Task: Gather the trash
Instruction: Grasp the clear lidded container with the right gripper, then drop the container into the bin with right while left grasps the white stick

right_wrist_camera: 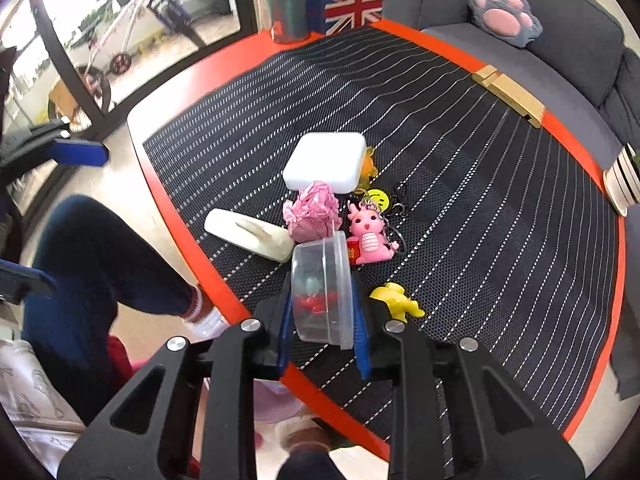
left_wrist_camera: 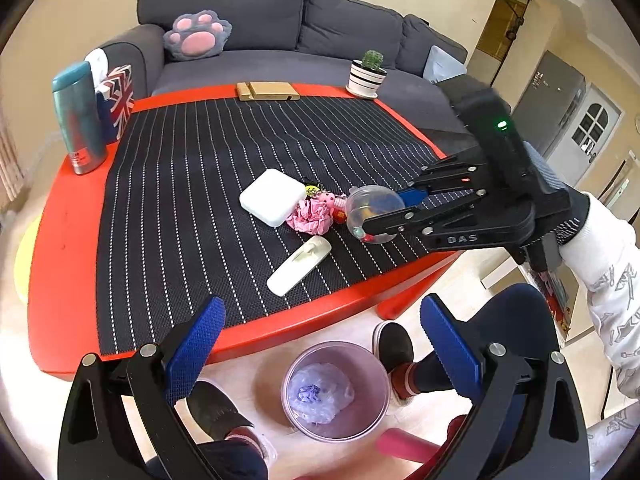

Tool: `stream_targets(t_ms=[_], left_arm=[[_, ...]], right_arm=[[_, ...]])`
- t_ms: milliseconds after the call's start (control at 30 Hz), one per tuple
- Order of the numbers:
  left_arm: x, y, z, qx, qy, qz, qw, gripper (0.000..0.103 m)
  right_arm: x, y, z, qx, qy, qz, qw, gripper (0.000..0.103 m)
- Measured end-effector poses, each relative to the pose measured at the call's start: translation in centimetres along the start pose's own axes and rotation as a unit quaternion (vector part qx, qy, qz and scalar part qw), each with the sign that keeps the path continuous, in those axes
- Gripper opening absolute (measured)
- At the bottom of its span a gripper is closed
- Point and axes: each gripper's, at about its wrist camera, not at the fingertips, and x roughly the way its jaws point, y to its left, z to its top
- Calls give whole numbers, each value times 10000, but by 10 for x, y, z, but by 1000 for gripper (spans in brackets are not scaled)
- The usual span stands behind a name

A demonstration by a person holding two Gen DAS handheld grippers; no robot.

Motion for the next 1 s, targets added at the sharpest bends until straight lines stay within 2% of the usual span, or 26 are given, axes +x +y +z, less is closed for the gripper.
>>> stream_targets(t_ms=[267, 767, 800, 867, 1000], left_arm=[[18, -5, 16, 356, 122, 23, 9993, 94], [77, -5, 41, 1146, 789, -11, 9903, 94], [81, -5, 42, 1170, 817, 22, 9898, 93], [88, -3, 43, 1196, 902, -14, 9887, 79], [98, -2, 42, 1205, 1001, -30, 9877, 62]], right_arm=[[-32, -8, -3, 710, -463, 178, 9962, 24], [-50, -24, -24, 1159, -650, 155, 9910, 24], [-50, -25, -25, 1175, -655, 154, 9908, 24], [-50, -26, -27, 1198, -660, 152, 9905, 24], [-49, -29, -29, 1246, -667, 153, 9898, 24]])
